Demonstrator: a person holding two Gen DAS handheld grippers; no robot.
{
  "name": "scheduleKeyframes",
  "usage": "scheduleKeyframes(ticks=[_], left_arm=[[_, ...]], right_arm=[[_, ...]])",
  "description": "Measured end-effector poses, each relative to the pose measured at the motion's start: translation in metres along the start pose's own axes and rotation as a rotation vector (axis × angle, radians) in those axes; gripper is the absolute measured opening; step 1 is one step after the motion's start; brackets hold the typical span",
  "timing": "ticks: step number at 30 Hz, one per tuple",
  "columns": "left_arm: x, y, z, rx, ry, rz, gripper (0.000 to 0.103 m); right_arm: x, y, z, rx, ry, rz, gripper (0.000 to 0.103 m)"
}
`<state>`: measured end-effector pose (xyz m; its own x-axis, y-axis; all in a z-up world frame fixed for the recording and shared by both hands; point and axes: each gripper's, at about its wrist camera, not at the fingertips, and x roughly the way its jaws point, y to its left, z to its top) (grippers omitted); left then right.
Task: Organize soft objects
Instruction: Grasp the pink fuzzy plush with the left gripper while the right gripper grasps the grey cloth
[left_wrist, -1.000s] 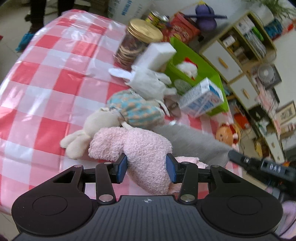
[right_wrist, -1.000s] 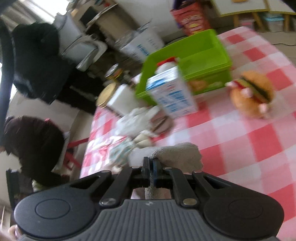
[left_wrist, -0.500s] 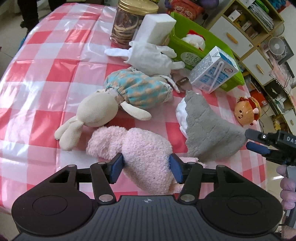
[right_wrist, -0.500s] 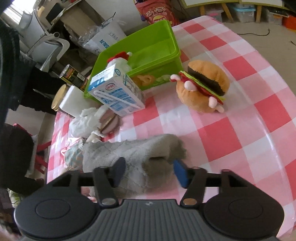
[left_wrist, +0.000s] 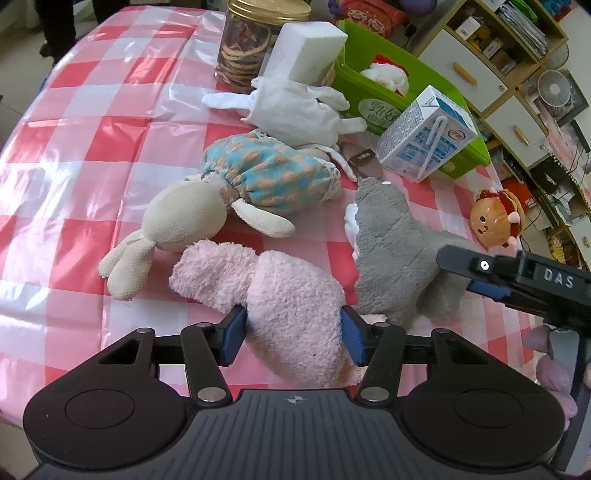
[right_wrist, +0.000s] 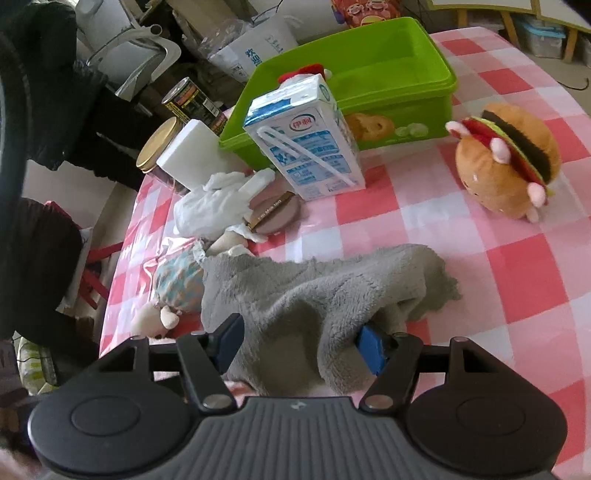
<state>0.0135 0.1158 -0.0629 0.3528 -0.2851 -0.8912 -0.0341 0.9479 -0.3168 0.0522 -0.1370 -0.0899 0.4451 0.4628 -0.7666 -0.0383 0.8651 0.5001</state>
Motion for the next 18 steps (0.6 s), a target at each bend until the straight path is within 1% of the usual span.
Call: scheduleKeyframes(ticks=[1, 3, 5, 6, 10, 13, 18], left_arm=[[0.000, 0.000, 0.000, -0.001, -0.002, 0.000, 0.053], [0.000, 0.001, 0.000, -0.003, -0.008, -0.001, 0.052], [-0.001, 0.000, 0.000, -0.001, -0.014, 0.000, 0.050], [-0.002, 0.000, -0.001, 0.002, -0.016, 0.002, 0.050], [-0.008, -0.003, -0.001, 0.025, -0.043, 0.017, 0.048], [-0.016, -0.003, 0.001, 0.021, -0.060, -0.005, 0.048], [-0.026, -0.004, 0.004, 0.014, -0.092, -0.023, 0.048]], right_arm=[[0.002, 0.000, 0.001, 0.001, -0.009, 0.003, 0.039], [0.006, -0.001, 0.001, -0.004, -0.021, 0.008, 0.028], [0.011, -0.002, 0.001, -0.012, -0.023, 0.010, 0.003], [0.013, -0.003, 0.001, -0.016, -0.022, 0.006, 0.000], [0.005, -0.002, 0.001, -0.034, -0.043, 0.004, 0.000], [-0.006, -0.002, 0.002, -0.040, -0.067, 0.020, 0.000], [-0.029, -0.006, 0.004, -0.004, -0.095, 0.054, 0.000]])
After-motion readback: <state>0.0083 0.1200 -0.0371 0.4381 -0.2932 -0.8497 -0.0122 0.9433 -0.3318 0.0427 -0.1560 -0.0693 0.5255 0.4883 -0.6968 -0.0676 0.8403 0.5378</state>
